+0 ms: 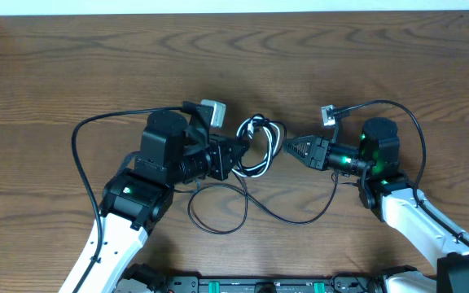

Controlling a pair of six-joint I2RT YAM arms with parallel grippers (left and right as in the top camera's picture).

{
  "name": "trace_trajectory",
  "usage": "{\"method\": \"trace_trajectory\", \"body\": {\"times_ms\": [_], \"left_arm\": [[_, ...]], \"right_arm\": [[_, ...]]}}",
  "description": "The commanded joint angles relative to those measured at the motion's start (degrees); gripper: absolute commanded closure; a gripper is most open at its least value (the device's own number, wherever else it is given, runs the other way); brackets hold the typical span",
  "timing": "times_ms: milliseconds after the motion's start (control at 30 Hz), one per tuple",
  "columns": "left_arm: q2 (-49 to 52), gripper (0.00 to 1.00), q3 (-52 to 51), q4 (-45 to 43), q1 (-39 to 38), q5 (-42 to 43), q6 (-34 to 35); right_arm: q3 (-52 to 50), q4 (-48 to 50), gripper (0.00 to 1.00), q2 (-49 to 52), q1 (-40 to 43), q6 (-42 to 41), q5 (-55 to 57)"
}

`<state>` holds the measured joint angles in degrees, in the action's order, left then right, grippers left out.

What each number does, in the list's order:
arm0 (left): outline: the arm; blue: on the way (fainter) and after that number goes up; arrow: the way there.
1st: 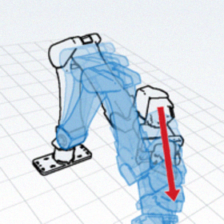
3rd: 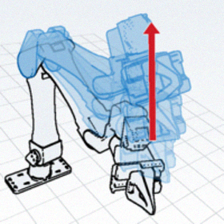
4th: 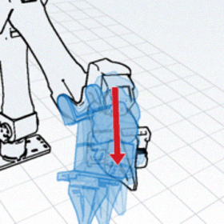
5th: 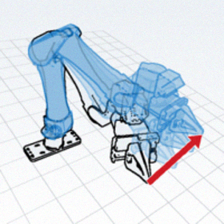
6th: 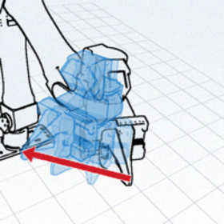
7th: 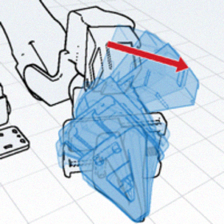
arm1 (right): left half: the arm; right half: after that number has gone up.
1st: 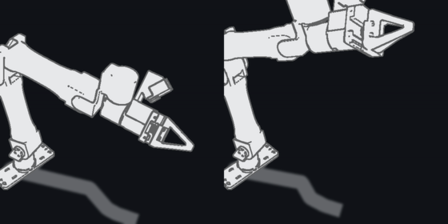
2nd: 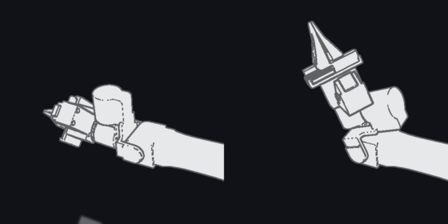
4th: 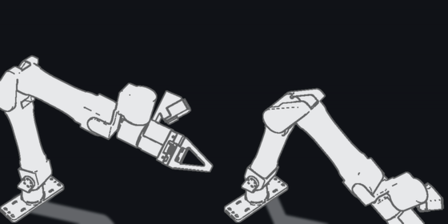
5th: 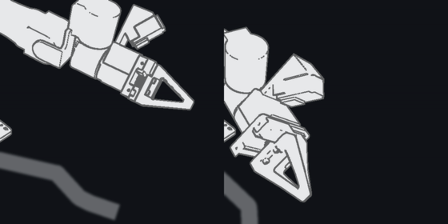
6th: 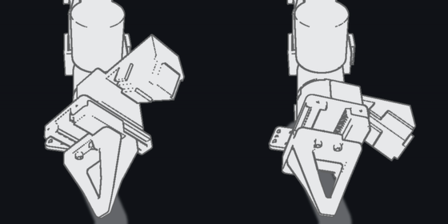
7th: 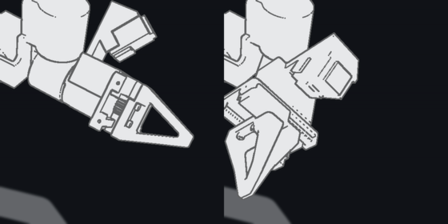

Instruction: Untangle cables

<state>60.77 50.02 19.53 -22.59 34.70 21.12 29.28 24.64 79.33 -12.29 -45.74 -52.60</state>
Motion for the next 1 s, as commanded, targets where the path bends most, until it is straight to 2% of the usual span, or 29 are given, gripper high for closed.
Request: {"method": "trace_trajectory", "body": {"times_ms": [0,200,267,400,600,767,967], "left_arm": [[-0.2,0.92,0.7,-0.2,0.1,3.5,-2.6],[-0.2,0.92,0.7,-0.2,-0.4,3.9,-3.1],[-0.2,0.92,0.7,-0.2,-1.1,3.9,-3.1],[-0.2,0.92,0.7,-1.3,-2.8,4.6,-3.1],[-2.3,0.92,0.7,-6.1,-1.8,8.2,-3.8],[-6.5,0.92,0.7,-4.6,1.6,8.1,-6.6],[-8.5,0.92,0.7,-1.4,5.7,8.1,-6.6]], "right_arm": [[-0.1,0.1,0.71,0.0,0.2,-1.6,0.5],[-0.1,3.4,0.69,0.0,0.2,-2.5,-0.7],[-0.1,4.7,0.72,0.0,0.2,-3.8,-0.9],[-0.1,3.7,0.98,0.0,-0.1,-3.3,1.5],[-0.1,-10.3,0.99,0.0,-0.3,0.8,18.3],[-0.1,-18.5,0.99,0.0,1.4,3.2,29.2],[-0.1,-19.4,0.99,0.0,5.1,3.7,30.0]]}}
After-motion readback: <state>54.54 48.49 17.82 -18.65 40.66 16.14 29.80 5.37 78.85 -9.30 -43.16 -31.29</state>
